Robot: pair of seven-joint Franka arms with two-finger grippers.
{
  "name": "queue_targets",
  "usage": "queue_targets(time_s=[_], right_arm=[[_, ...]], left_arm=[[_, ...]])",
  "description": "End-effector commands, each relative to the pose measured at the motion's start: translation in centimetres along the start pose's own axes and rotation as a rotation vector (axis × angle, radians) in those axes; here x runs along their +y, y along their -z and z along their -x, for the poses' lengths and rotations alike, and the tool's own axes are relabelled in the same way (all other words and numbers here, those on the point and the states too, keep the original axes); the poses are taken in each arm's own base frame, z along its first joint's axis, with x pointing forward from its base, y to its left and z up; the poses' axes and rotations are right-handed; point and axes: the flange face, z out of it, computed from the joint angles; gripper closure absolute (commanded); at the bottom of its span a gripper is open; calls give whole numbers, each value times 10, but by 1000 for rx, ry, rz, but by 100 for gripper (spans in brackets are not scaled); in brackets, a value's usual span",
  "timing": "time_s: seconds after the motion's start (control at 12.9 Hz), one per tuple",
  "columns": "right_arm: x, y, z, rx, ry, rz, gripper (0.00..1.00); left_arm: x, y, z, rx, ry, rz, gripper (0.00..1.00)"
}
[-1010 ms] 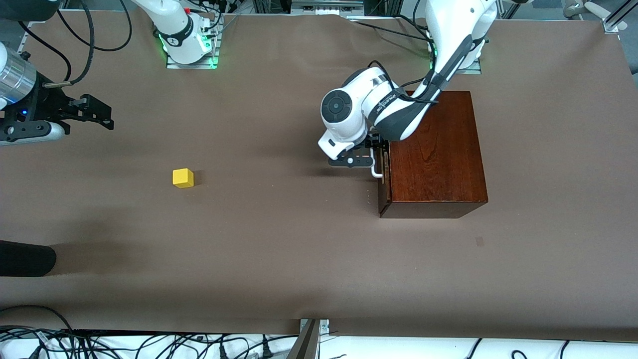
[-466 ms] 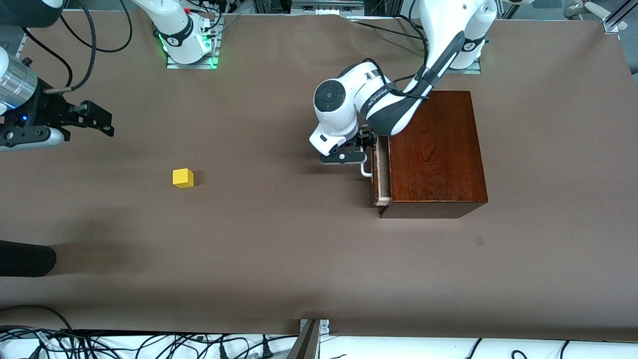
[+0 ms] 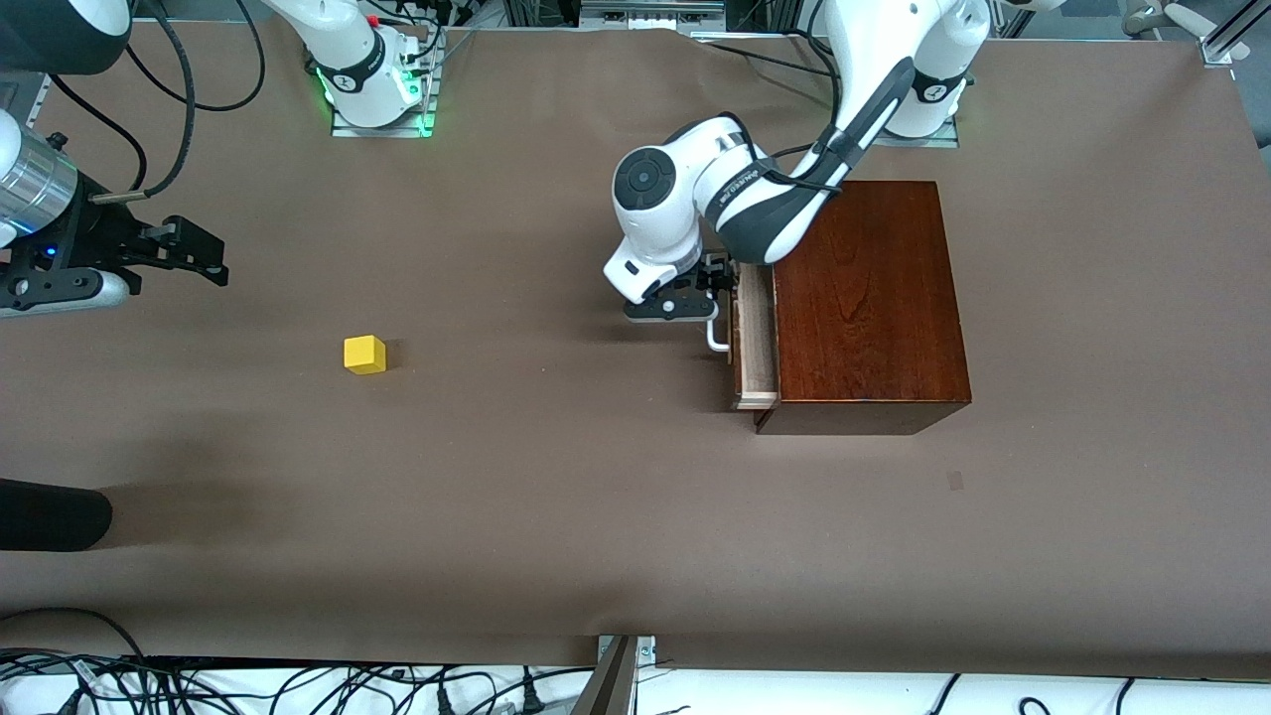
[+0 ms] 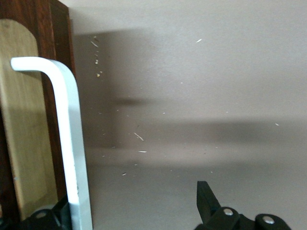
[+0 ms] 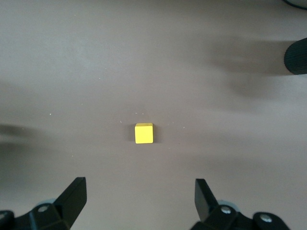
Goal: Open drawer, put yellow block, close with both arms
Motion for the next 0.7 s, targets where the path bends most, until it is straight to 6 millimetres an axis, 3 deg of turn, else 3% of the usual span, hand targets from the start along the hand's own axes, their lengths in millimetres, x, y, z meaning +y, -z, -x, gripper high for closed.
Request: queue_targets(time_s=[0.0,0.16,0.39,0.62], right_arm=[[1,6,-2,0,4,10,0],[7,5,-2,-2,-7,1,0],[2,-27,-8,-80,91,8,0],[0,-73,-10,-143,113,-7,0]], left_arm=[[71,11,20,42,-45,151,0],[80,15,27,47,-57,158,0],[82,29,25,37,-44,194,0],[85,40,22,43,-34,218,0]])
